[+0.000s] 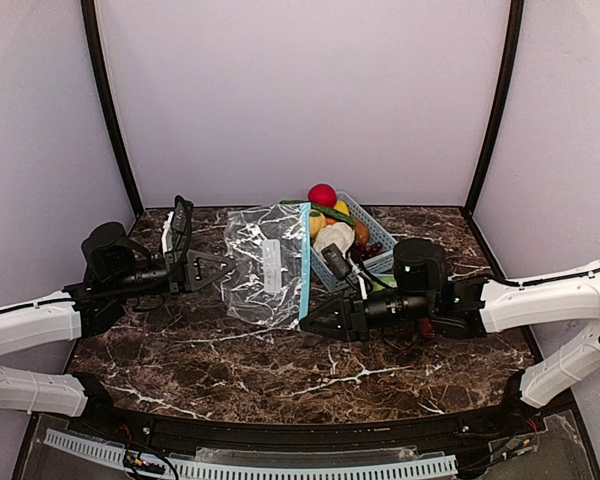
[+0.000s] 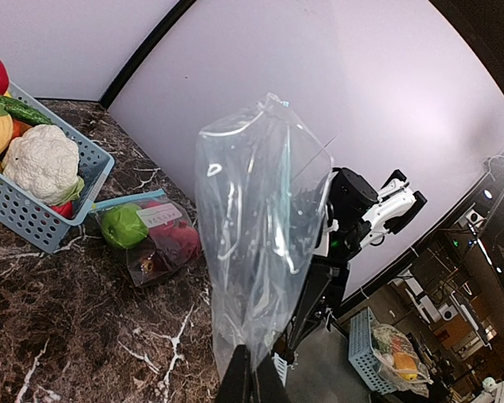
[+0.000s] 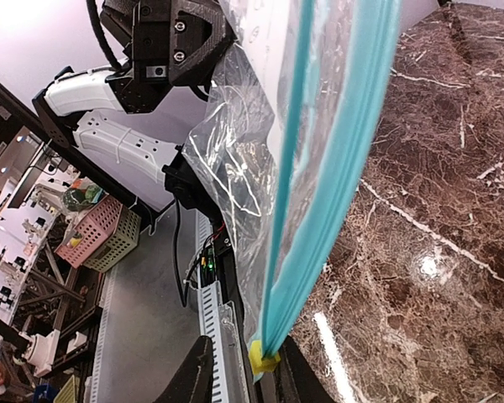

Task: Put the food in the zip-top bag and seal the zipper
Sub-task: Pass from the left arm to the right

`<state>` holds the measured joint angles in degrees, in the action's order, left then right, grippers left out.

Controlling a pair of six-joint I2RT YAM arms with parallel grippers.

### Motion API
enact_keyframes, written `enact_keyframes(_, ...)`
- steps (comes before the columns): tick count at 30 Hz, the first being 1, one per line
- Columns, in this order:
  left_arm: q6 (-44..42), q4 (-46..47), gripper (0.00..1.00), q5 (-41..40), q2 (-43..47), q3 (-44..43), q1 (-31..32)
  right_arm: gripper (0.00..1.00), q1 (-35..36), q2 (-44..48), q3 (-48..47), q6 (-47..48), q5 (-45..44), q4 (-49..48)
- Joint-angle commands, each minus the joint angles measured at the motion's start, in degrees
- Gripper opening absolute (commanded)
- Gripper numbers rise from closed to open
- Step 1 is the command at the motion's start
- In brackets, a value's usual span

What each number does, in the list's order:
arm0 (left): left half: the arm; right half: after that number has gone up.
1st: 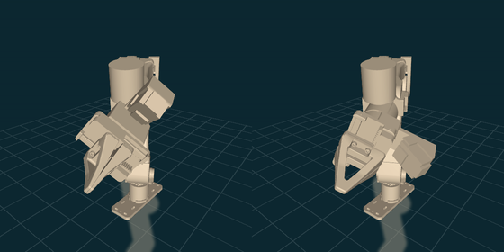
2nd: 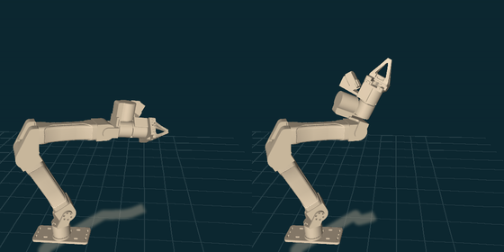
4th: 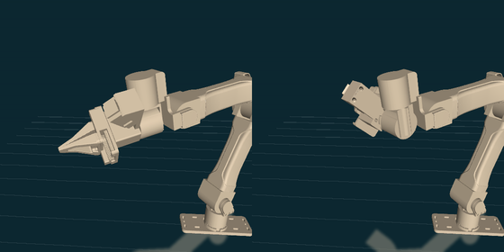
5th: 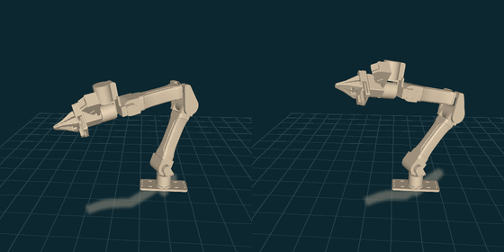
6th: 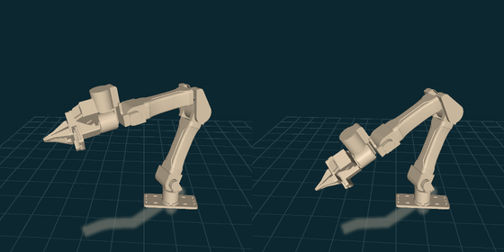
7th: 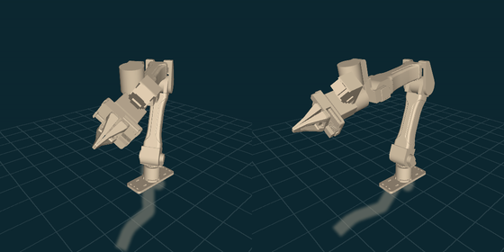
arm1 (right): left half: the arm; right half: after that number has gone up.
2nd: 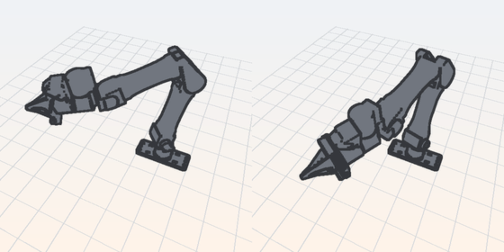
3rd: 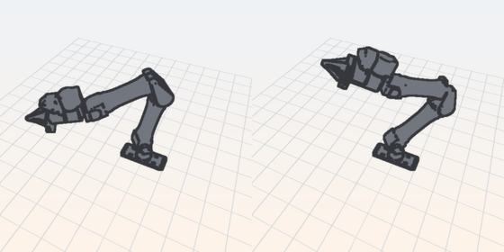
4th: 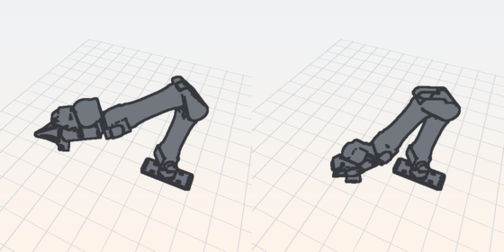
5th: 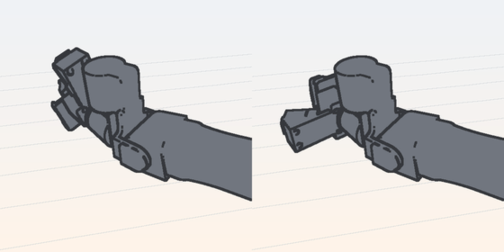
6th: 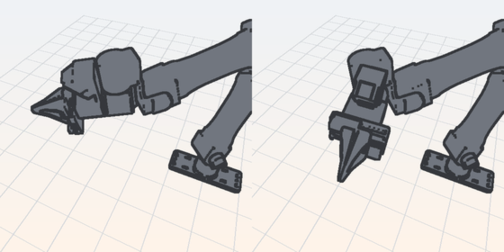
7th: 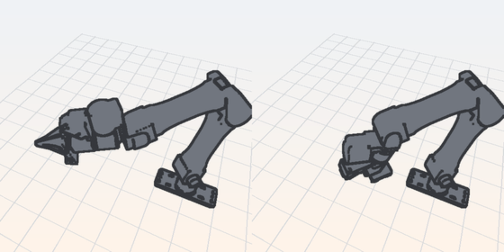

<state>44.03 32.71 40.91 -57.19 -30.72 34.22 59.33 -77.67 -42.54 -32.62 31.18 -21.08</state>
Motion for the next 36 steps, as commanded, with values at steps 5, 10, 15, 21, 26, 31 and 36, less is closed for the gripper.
enact_keyframes(5,-0.1,0.89,0.01,0.5,1.48,0.63,-0.38,0.15,1.09,-0.62,-0.73,-0.43,-1.76,-3.58)
enact_keyframes(10,-0.97,-0.4,0.01,0.33,1.63,0.85,-0.38,0.07,1.29,-0.63,-0.57,-1.27,-2.64,-4.43)
enact_keyframes(15,-3.78,-7.9,0.28,-3.18,1.29,0.16,-0.38,0.0,1.33,0.1,-0.31,-2.92,-5.47,-4.41)
enact_keyframes(21,-14.08,-28.53,0.8,-16.72,2.79,-4.19,-0.29,0.0,1.4,0.33,-3.55,-7.16,-12.99,4.46)
enact_keyframes(26,-25.45,-38.26,0.84,-32.07,8.37,-6.67,4.45,0.0,1.23,0.5,-5.31,-9.52,-15.0,8.82)
enact_keyframes(31,-34.88,-36.17,0.83,-39.66,10.26,-7.18,15.9,0.0,0.41,-0.31,-7.4,-11.91,-14.32,12.49)
enact_keyframes(36,-45.75,-30.64,0.82,-45.72,3.71,-7.98,25.18,0.0,-0.84,-1.04,-9.17,-15.6,-12.04,15.13)
